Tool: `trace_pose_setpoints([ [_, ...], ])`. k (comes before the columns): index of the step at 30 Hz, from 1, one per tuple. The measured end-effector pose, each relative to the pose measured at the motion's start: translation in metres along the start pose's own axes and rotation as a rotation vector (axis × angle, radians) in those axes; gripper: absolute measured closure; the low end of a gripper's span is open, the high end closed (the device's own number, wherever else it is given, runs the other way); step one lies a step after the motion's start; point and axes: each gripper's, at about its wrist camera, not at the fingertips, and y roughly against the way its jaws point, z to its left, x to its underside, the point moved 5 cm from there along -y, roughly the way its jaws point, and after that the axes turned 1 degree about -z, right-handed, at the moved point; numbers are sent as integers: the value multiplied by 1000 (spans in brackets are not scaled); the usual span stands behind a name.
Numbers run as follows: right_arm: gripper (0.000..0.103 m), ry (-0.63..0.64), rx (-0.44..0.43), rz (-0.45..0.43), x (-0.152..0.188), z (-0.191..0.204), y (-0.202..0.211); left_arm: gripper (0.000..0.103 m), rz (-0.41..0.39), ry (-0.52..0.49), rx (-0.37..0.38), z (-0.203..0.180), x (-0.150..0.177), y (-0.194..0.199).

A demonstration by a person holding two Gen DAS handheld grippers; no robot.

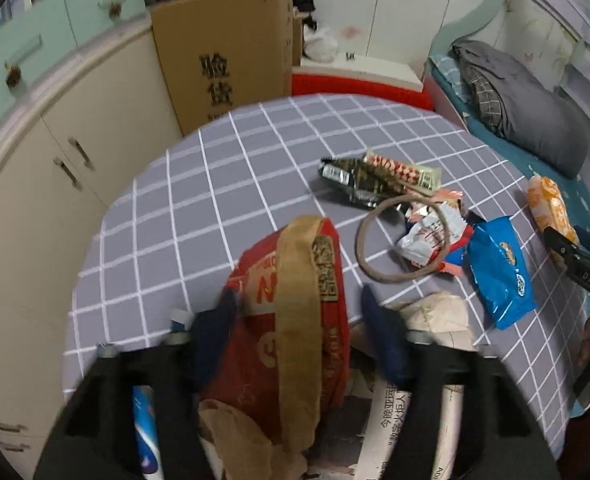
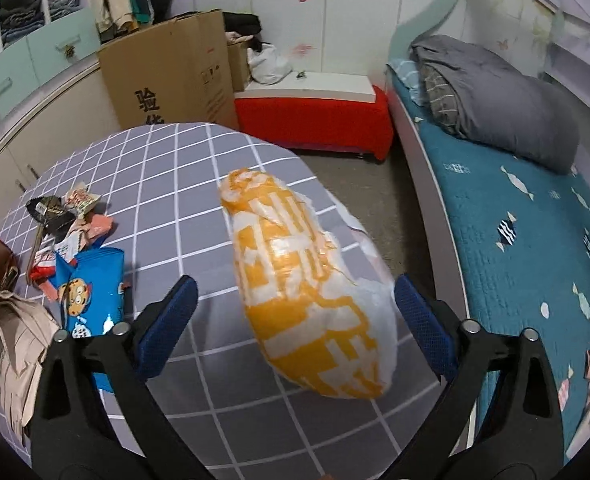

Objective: Collect trash
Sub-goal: 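Grasp the orange-white snack bag with the right tool while the left grasps the red-brown paper bag, then carry both bags to the blue wastebasket and open the right tool over it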

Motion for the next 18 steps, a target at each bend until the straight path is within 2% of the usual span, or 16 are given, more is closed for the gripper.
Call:
trace_pose_setpoints([
  [1,39,3,-2,8,0,2,0,54,-13,0,3,0,-1,2],
  [2,50,4,-2,18,1,5,0,59,-28,1,7,0,-1,5],
  [4,54,-13,-32,32,4,8,3,63,-72,16,20,1,-4,16],
  [5,56,-13,-40,30,5,11,6,69,-100,24,32,0,-5,24],
  [8,59,0,-48,-2,10,22,22,75,-147,36,60,-1,-9,40],
  [14,59,4,-80,-112,14,48,78,75,-299,74,167,-3,-7,91],
  [18,59,8,-175,-197,25,87,129,75,-440,91,257,-2,2,145],
])
